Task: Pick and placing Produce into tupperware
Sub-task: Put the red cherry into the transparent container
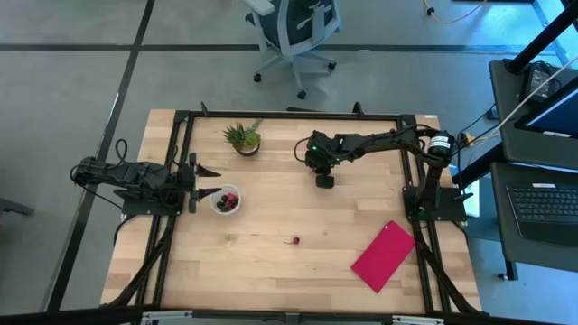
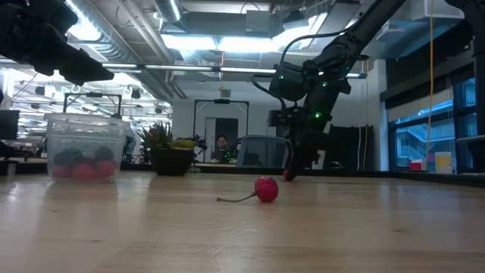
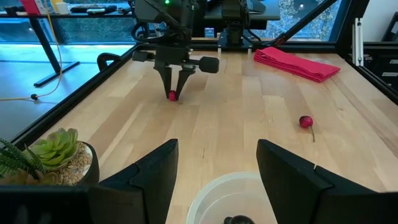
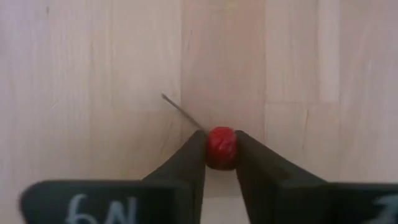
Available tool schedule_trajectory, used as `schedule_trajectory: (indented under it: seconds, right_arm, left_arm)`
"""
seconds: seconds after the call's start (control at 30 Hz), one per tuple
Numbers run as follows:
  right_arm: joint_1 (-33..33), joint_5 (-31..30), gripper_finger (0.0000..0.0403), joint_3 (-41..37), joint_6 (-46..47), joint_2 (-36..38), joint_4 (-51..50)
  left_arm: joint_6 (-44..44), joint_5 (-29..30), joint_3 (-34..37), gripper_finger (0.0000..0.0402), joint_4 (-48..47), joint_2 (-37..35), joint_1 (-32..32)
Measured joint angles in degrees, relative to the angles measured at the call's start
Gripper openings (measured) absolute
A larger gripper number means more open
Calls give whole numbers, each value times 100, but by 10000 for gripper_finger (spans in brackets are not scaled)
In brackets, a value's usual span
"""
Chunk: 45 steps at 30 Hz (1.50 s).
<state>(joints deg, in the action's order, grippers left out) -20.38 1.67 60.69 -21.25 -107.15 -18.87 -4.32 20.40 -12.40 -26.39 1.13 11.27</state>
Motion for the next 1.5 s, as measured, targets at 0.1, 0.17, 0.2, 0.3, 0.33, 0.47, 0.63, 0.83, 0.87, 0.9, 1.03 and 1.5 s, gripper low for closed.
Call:
schedule_trajectory:
  seconds: [0.1,0.17,0.2,0.3,0.33,0.47,0.63,0.83,0.87,0.9,1.03,1.5]
  right_arm:
    - [24,-5,51,5,219,0,-8]
    - [76,-10,34,62,293,0,-58]
    - [113,-15,33,118,305,-2,-97]
    - [288,-9,33,398,308,-2,-199]
    - [354,-7,33,525,332,-2,-264]
    - [663,17,33,1168,619,-2,-331]
    - [1150,519,32,2016,732,-2,115]
    - [1586,658,31,2647,760,-56,754]
    - [1635,658,31,2724,766,-105,748]
    - [1679,658,31,2821,763,-181,737]
    - [1819,683,31,3303,753,-652,622]
    - [1937,971,31,6594,241,-3043,-1236]
  left_arm:
    - [0,0,0,212,0,-2,-1]
    - [0,-1,0,212,-2,-1,-1]
    - [0,0,0,212,-1,0,0]
    - [0,-2,0,212,0,-2,1]
    - [0,-2,0,212,0,0,-1]
    - [0,-2,0,212,0,-2,2]
    - [0,-2,0,212,0,0,-1]
    - [0,-2,0,212,2,-1,-1]
    - [0,-2,0,212,3,-1,1]
    - [0,-2,0,212,7,0,0]
    - [1,-2,0,212,42,-2,0]
    - [46,29,0,212,64,0,-1]
